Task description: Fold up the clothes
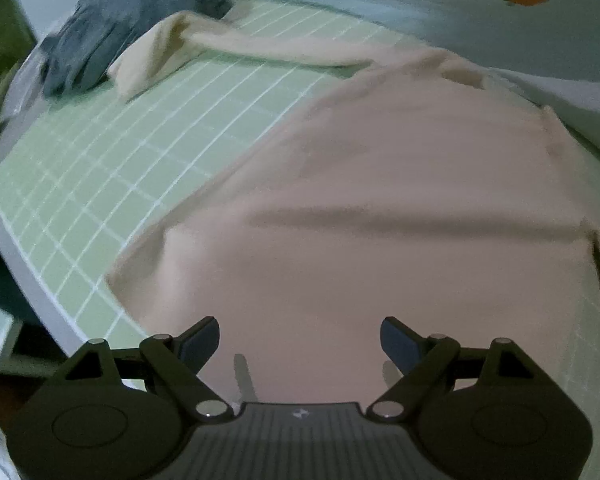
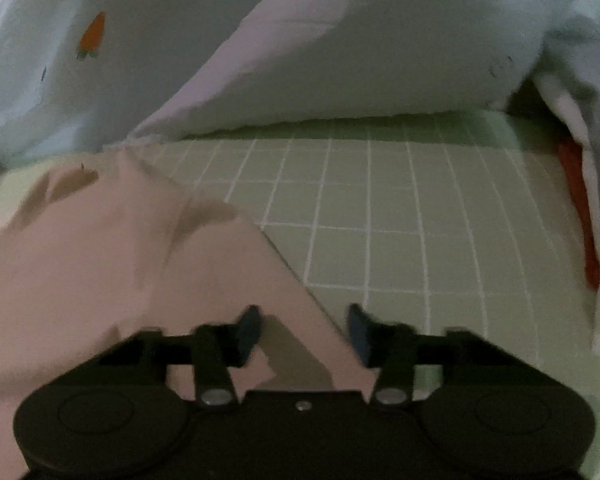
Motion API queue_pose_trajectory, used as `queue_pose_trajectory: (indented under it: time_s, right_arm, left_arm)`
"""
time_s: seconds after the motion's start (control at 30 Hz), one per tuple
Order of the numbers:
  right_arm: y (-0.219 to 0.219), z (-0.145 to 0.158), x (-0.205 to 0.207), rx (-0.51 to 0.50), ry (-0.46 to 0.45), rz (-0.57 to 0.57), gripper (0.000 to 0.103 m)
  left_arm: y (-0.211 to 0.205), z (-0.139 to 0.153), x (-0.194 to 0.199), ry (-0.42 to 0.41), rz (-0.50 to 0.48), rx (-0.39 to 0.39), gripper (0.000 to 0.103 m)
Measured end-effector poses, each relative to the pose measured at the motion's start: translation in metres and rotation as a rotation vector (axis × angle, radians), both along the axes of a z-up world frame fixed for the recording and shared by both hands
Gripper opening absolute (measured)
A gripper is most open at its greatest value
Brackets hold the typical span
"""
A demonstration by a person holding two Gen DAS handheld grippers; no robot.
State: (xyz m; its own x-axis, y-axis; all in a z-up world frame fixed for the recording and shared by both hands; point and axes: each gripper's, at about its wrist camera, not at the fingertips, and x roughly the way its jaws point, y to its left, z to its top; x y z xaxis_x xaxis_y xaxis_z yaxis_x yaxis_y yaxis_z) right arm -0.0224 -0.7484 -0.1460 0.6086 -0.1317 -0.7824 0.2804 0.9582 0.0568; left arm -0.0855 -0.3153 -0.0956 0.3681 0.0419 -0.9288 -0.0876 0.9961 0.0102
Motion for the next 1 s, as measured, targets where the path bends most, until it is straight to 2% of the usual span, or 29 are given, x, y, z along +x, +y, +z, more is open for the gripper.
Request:
queue_pose_trajectory:
  time_s: [0.07, 0.17, 0.27, 0.37, 0.47, 0.5, 0.53, 0.57, 0.63, 0.77, 0.9, 1.0]
  right_arm:
    - [-0.005, -0.001, 0.004, 0.005, -0.004, 0.015, 0.005]
    - [-0.009, -0.003, 0.01, -0.007, -0.012, -0.005, 0.001]
    - [-0.01, -0.005, 0.022, -0.094, -0.004, -0.03, 0.0]
    - [-0.027, -0.008, 0.043, -0.167, -0.003, -0.109, 0.0]
    - [-0.052, -0.002, 0.063, -0.139, 0.018, -0.173, 0.001]
    - [-0.054, 0.005, 0.063, -0.121, 0.002, -0.182, 0.002]
    - [-0.05, 0.011, 0.058, -0.111, -0.016, -0.178, 0.009]
    - [-0.043, 0.016, 0.051, -0.105, -0.032, -0.168, 0.025]
    - [-0.027, 0.025, 0.035, -0.087, -0.059, -0.146, 0.044]
    - [0.016, 0.024, -0.01, -0.003, -0.045, -0.106, 0.048]
    - [0.046, 0.013, -0.039, -0.044, -0.015, -0.099, 0.053]
    - [0.038, 0.022, -0.042, -0.046, -0.033, -0.176, 0.058]
  left_arm:
    - [0.002, -0.004, 0.0, 0.017, 0.026, 0.001, 0.088]
    - [0.003, -0.006, -0.001, 0.021, 0.042, 0.011, 0.088]
    - [0.005, -0.005, -0.002, 0.018, 0.052, 0.021, 0.088]
    - [0.009, -0.004, -0.004, 0.006, 0.048, 0.038, 0.088]
    - [0.016, -0.001, -0.004, -0.01, 0.045, 0.056, 0.088]
    - [0.02, -0.001, -0.002, -0.017, 0.055, 0.052, 0.088]
    - [0.025, 0.0, 0.0, -0.024, 0.064, 0.048, 0.088]
    - [0.029, 0.001, 0.001, -0.031, 0.074, 0.044, 0.088]
    - [0.039, 0.001, 0.005, -0.043, 0.093, 0.035, 0.088]
    - [0.055, 0.002, 0.013, -0.068, 0.09, 0.019, 0.088]
    - [0.068, 0.001, 0.018, -0.077, 0.041, -0.003, 0.088]
    - [0.069, 0.003, 0.022, -0.078, 0.017, -0.011, 0.088]
